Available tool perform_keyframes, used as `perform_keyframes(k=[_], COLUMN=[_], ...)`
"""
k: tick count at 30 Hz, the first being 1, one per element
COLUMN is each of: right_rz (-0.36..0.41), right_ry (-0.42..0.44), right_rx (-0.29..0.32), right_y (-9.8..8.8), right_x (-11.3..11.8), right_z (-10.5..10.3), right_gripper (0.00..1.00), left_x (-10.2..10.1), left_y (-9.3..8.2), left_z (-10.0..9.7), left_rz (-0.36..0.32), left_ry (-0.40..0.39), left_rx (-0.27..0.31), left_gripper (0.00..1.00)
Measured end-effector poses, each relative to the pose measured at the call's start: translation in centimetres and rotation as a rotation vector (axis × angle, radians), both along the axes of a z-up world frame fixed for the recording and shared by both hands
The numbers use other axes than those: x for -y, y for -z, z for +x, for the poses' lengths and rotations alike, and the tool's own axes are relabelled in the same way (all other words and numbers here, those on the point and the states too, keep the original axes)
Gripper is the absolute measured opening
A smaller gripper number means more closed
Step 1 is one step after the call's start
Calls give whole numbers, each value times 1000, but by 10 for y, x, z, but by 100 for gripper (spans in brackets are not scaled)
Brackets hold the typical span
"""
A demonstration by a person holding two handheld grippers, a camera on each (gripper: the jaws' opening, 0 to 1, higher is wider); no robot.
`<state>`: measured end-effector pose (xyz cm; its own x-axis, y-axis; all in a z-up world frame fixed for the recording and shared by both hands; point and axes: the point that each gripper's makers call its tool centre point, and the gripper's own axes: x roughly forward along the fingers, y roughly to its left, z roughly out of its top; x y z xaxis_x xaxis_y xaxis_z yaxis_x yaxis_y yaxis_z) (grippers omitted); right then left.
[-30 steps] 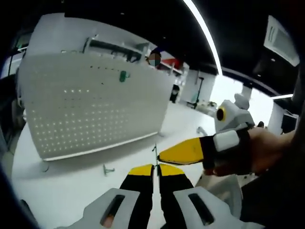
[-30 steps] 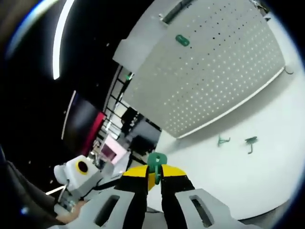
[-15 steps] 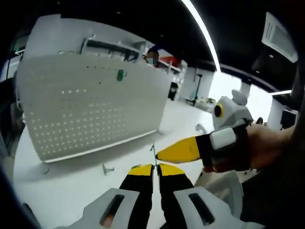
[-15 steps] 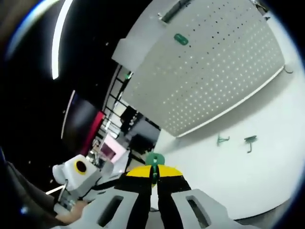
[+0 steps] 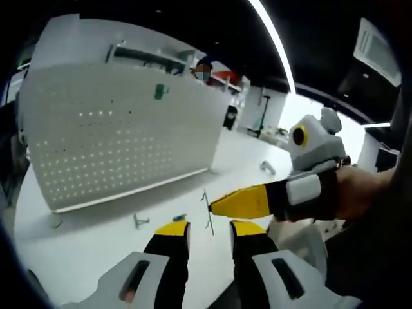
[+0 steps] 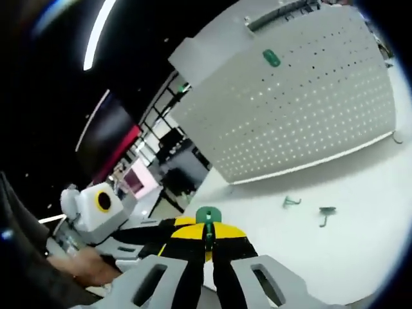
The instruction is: Insert the hook assembly into the mounting plate slot until the hook locks in place.
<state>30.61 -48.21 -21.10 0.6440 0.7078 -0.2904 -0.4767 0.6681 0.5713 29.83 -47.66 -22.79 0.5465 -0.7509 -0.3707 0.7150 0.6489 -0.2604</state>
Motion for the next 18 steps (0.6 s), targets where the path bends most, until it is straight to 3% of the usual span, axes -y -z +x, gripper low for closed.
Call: perform_keyframes(k=[7,18], right_rz=[-141,-196], right_ry=[-48,-64], right_rx=[120,149], right_y=[1,5], right_x=[2,5], right_z=[0,-3], right_gripper=[0,0], left_x=[0,9], left_y=[0,0], left_z=[-3,-15], left_rz=[-58,-91], left_ry=[4,76], left_rx=[-45,-99], left_gripper=[59,92])
